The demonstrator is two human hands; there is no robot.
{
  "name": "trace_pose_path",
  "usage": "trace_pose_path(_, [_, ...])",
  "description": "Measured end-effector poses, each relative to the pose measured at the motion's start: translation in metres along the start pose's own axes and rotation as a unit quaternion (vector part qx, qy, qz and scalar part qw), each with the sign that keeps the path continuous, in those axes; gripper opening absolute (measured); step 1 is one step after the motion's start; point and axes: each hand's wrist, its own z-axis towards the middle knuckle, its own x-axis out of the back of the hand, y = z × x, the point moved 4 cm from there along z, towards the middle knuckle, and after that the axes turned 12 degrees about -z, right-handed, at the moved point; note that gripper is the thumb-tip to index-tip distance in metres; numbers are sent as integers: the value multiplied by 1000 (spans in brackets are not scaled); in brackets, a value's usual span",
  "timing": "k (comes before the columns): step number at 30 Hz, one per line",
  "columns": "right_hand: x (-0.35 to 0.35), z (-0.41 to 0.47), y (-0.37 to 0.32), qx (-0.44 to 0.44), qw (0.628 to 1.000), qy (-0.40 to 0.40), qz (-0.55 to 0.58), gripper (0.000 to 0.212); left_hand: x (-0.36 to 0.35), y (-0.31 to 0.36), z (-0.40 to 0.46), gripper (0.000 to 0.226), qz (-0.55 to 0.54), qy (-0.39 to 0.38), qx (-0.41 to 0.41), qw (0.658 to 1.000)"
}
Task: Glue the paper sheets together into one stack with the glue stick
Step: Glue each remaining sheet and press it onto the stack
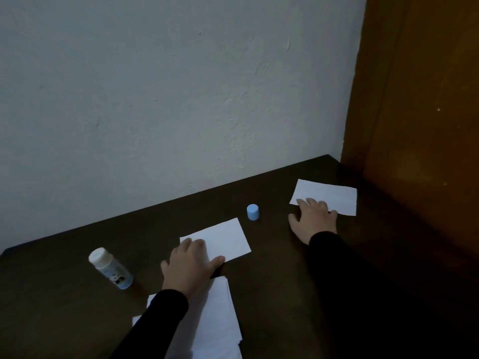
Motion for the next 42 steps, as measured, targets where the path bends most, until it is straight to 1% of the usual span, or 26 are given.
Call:
trace_pose_path(2, [0, -4, -3, 3, 999, 28, -18, 51, 4, -3, 0, 60, 1, 3, 3, 1000])
trace_pose_path(5, [2, -9, -13, 15, 998, 59, -8, 46, 6, -20, 2, 64, -15, -1, 19, 1000])
trace_pose_path(8, [-3, -10, -18, 7, 999, 49, -7, 54, 7, -34, 1, 68, -23, 0, 33, 999])
trace_pose_path(11, [-12, -11, -21, -9, 1000, 4, -4, 63, 10, -37, -2, 68, -16, -7, 24, 1000])
trace_pose_path(12, [-13, -12, -22, -7, 1000, 0, -3, 62, 11, -38, -3, 68, -15, -7, 21, 1000])
trace_pose_path(17, [-8, -23, -28, 27, 999, 29, 24, 50, 9, -45, -5, 70, -30, -4, 20, 999])
trace_pose_path(20, [0, -30, -28, 24, 997, 46, 59, 44, 10, -48, -8, 69, -32, -2, 22, 999])
trace_pose_path(24, [22, -42, -33, 11, 985, 96, 142, 43, 12, -51, -15, 64, -35, 1, 7, 999])
trace_pose_path(26, [35, -53, -42, 24, 974, 121, 190, 44, 12, -54, -20, 62, -55, 2, -3, 998])
trace_pose_path(28, [50, -69, -58, 61, 961, 148, 227, 43, 16, -56, -26, 58, -107, 26, -15, 994])
trace_pose_path(30, [62, -88, -79, 113, 948, 160, 250, 42, 24, -57, -32, 49, -198, 61, -26, 978])
trace_pose_path(31, [67, -98, -91, 139, 943, 161, 254, 41, 30, -57, -34, 45, -254, 69, -32, 964])
trace_pose_path(33, [69, -118, -114, 186, 936, 164, 251, 41, 40, -54, -41, 40, -368, 51, -43, 928])
trace_pose_path(35, [65, -135, -133, 220, 932, 161, 240, 40, 51, -49, -50, 43, -454, 25, -55, 889])
trace_pose_path(37, [58, -148, -148, 239, 931, 153, 227, 40, 60, -46, -57, 35, -501, 10, -69, 863])
trace_pose_path(39, [51, -156, -158, 257, 931, 147, 214, 40, 63, -46, -62, 22, -527, 13, -78, 846])
trace_pose_path(42, [46, -161, -165, 284, 925, 138, 210, 44, 66, -52, -62, 18, -567, 26, -74, 820])
